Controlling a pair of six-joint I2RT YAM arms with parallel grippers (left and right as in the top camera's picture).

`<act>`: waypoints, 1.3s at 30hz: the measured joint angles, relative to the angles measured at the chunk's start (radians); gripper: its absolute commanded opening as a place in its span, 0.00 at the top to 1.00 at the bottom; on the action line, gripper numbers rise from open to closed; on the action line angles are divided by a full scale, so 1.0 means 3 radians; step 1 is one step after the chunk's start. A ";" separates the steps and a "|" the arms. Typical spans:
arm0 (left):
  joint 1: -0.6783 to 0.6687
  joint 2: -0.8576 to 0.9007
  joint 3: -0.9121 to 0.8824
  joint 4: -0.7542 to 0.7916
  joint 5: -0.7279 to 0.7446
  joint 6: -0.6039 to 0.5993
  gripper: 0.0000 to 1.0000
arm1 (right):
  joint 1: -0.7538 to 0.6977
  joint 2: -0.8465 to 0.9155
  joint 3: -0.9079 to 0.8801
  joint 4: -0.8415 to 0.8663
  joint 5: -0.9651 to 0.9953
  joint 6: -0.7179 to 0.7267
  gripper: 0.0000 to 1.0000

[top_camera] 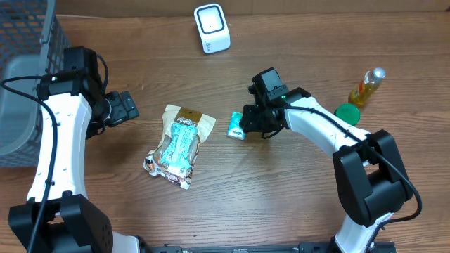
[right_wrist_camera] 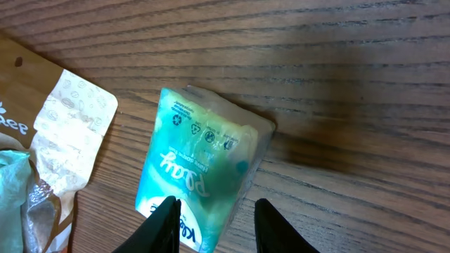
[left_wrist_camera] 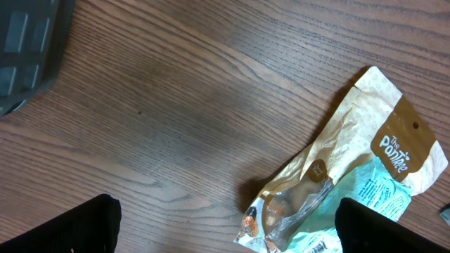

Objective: Scan the item barcode

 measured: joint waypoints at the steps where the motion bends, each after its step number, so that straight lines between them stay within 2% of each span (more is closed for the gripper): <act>1: 0.0000 0.0000 0.0000 0.0000 -0.0001 0.0000 0.00 | 0.0000 0.0000 0.0000 0.0000 0.0000 0.0010 0.70; 19: 0.0000 0.0000 0.0000 0.0000 -0.0001 0.0000 0.00 | 0.0000 0.0080 -0.0025 0.0167 0.0000 0.0116 0.74; 25: 0.0000 0.0000 0.0000 0.0000 0.0000 0.0000 0.01 | 0.0000 0.0081 -0.0181 0.0308 -0.0003 0.0303 0.83; 29: 0.0000 0.0000 0.0000 0.0000 -0.0001 0.0000 0.00 | 0.0000 0.0081 -0.0196 0.0308 -0.0011 0.0356 0.75; 39: 0.0000 0.0000 0.0000 0.0000 -0.0001 0.0000 0.00 | 0.0000 0.0081 -0.0196 0.0319 -0.0013 0.0387 0.74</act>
